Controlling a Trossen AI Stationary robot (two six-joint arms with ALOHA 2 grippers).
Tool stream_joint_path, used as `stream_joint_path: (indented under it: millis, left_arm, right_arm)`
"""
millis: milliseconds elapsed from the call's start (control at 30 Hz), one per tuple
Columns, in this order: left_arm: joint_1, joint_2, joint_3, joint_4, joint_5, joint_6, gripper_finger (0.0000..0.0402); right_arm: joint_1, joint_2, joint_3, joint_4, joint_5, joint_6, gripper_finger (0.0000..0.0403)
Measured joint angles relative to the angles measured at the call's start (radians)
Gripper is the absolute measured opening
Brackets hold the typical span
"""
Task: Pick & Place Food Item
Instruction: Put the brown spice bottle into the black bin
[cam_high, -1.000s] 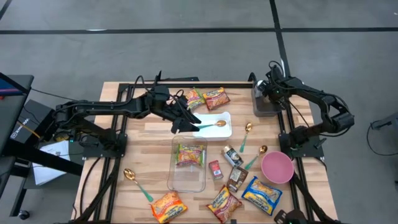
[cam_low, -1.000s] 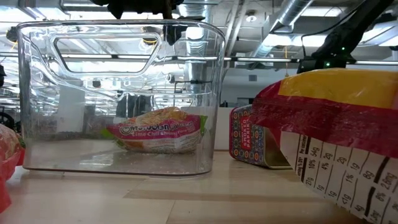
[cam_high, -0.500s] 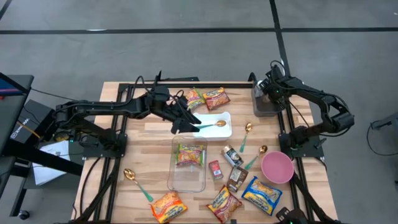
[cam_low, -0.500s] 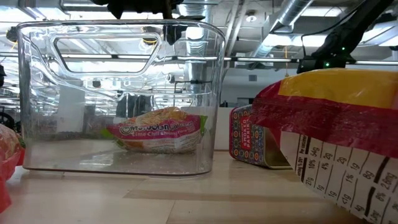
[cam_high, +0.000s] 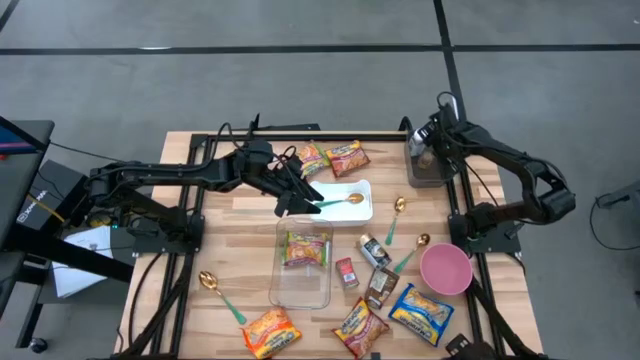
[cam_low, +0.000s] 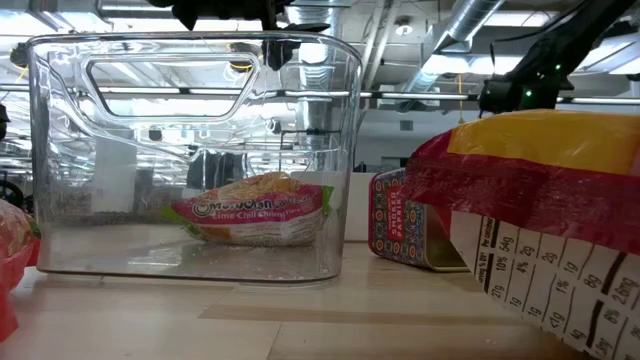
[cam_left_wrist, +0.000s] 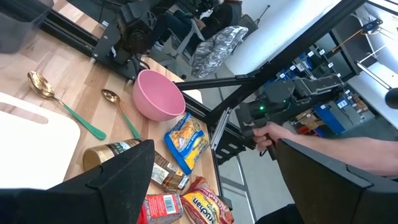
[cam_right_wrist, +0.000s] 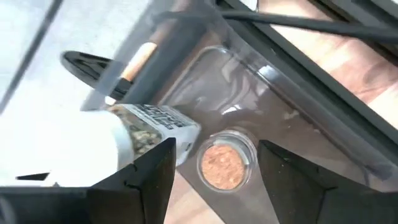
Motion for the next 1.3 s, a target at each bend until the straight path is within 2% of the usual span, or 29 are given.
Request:
stream_joint_path:
  millis: [167, 300, 500, 667, 967, 1300]
  left_arm:
    - [0.0, 0.0, 0.0, 0.0, 0.0, 0.003, 0.0328]
    - [0.0, 0.0, 0.0, 0.0, 0.0, 0.008, 0.0328]
    - [0.0, 0.0, 0.0, 0.0, 0.0, 0.004, 0.0328]
    - [-0.005, 0.0, 0.0, 0.001, -0.001, 0.002, 0.0328]
    - [-0.008, 0.0, 0.0, 0.003, -0.001, 0.008, 0.0328]
    - [-0.008, 0.0, 0.0, 0.004, 0.0, 0.005, 0.0328]
  right_arm:
    - [0.046, -0.022, 0.0, -0.016, 0.0, -0.033, 0.0217]
    - [0.106, 0.001, 0.0, -0.042, 0.001, -0.041, 0.0192]
    - [0.176, 0.021, 0.0, -0.034, 0.032, 0.008, 0.0098]
    - [0.182, 0.03, 0.0, -0.036, 0.034, 0.004, 0.0012]
    - [0.181, 0.036, 0.0, -0.042, 0.023, -0.016, 0.0003]
    - [0.188, 0.139, 0.001, 0.021, 0.004, -0.025, 0.0001]
